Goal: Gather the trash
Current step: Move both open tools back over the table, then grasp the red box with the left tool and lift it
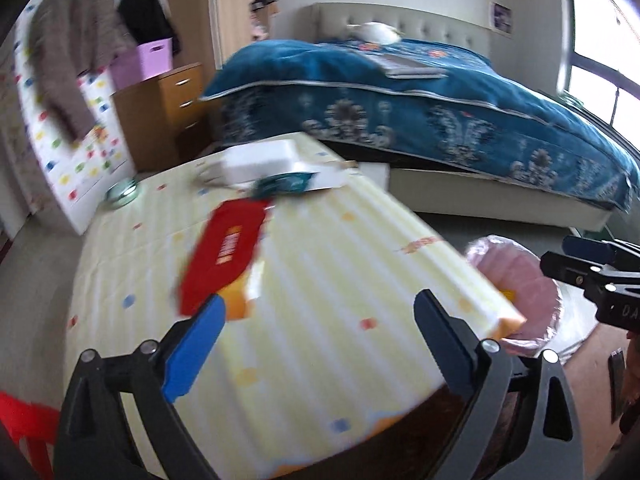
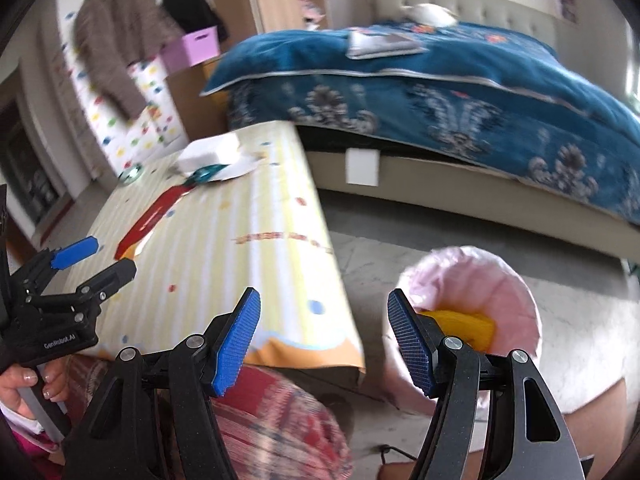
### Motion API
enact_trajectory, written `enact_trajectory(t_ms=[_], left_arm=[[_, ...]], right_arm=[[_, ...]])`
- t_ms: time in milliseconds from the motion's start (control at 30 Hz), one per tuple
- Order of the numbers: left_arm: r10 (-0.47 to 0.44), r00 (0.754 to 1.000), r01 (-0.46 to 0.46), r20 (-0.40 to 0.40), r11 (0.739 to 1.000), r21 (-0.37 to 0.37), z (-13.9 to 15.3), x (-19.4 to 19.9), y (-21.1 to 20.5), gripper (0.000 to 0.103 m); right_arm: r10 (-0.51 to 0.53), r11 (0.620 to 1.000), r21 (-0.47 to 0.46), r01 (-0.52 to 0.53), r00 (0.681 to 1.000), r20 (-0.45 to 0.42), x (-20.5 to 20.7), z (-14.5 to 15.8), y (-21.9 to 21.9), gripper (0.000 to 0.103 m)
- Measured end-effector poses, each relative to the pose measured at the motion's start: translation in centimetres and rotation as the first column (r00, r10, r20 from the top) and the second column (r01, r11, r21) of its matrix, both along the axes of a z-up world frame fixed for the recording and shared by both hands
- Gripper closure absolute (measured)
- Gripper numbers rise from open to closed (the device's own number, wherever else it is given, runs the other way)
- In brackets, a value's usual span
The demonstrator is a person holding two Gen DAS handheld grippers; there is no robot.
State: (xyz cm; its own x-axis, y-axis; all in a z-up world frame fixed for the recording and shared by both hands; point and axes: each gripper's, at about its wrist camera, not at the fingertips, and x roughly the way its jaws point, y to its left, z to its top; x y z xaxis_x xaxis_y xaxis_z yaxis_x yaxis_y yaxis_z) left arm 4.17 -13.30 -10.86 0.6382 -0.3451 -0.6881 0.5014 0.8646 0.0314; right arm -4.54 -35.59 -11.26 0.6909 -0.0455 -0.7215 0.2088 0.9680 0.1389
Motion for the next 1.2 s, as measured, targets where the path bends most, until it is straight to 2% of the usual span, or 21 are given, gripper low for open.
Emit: enact_trajectory(t_ms=[200,367,600,833,1100,1133,1200], left_arm=[[0.122,0.992,-0.122,-0.016,0.992,-0.004,-0.2,2.4,4.5,0.007],[0.165,0.985,-0.165,-0.051,0.986,0.012,-0.7,4.9,6.2,0.007],[0.149,0.983,-0.146,-0.107,0.989,0.033,-2.5,8.0,5.2,0.007],[0.115,0.978,-0.107,-0.173,0.993,0.054,-4.8,11.2,3.0,0.007],[0.110,0.978,-0.094,-0.175,0.991,0.101,-5.8,12.3,1.4,0.010],[0.112,0.978,-0.095,-0.174,0.990,0.101,-5.8,12.3,1.4,0.011],[0.107,0.979,-0.090,-0.175,0.990,0.105,-5.6,12.1,1.3,0.021]], right_arm=[[0.088,0.995,-0.037,-0.087,0.996,0.007,3.4,0.1,3.6,0.036],[0.127,0.991,-0.042,-0.127,0.992,0.003,6.1,-0.2,5.3,0.036],[0.161,0.986,-0.030,-0.161,0.987,-0.010,10.0,-0.7,6.6,0.036],[0.171,0.985,-0.011,-0.171,0.985,-0.019,11.7,-1.7,6.4,0.037],[0.155,0.988,-0.006,-0.155,0.987,-0.037,12.3,-2.4,5.4,0.037],[0.155,0.988,-0.005,-0.155,0.987,-0.037,12.2,-2.5,5.1,0.037],[0.156,0.988,-0.001,-0.156,0.987,-0.036,12.2,-2.4,5.1,0.037]])
